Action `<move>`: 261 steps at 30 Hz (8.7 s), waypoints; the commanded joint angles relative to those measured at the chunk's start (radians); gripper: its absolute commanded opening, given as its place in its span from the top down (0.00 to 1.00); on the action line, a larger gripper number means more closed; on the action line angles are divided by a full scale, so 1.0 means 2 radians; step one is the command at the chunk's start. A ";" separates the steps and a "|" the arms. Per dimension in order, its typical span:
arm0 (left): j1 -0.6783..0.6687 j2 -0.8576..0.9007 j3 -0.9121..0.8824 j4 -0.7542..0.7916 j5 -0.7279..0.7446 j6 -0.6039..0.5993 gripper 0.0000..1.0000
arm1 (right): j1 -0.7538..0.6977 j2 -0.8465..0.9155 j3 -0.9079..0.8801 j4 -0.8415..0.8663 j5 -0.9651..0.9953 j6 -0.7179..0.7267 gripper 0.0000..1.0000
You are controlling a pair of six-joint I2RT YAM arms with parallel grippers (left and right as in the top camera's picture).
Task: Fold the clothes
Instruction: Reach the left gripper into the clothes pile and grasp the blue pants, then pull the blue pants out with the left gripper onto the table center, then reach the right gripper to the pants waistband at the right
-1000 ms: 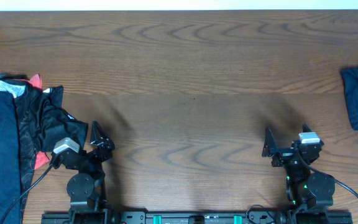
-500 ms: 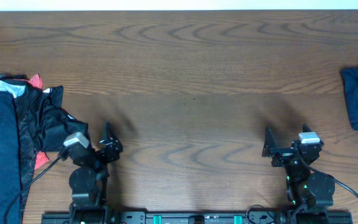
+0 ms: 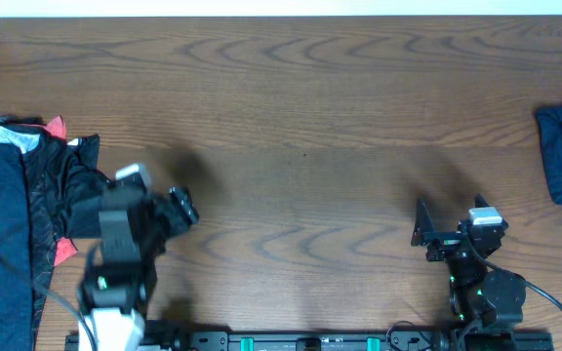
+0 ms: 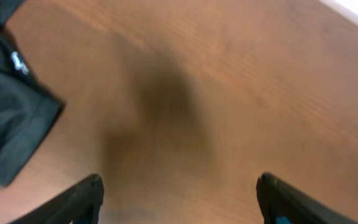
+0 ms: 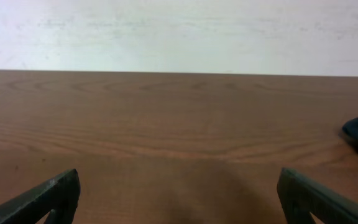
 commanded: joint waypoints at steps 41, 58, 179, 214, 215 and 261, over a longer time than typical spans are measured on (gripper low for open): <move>0.445 0.481 0.292 -0.130 -0.099 0.040 0.19 | -0.004 -0.003 -0.003 0.001 -0.003 -0.009 0.01; 0.444 0.481 0.292 -0.053 -0.161 0.111 0.20 | -0.004 -0.003 -0.003 0.001 -0.003 -0.009 0.01; -0.129 0.300 0.294 0.019 -0.059 -0.017 0.94 | -0.004 -0.003 -0.003 0.001 -0.003 -0.009 0.01; -0.429 0.497 0.294 0.072 -0.006 -0.017 0.94 | -0.004 -0.003 0.001 0.013 -0.032 -0.009 0.01; -0.429 0.497 0.294 0.072 -0.006 -0.017 0.94 | -0.004 -0.003 0.006 0.006 -0.039 -0.009 0.01; -0.401 0.277 0.295 -0.066 -0.076 -0.021 0.02 | -0.004 0.458 0.482 -0.282 -0.070 -0.041 0.01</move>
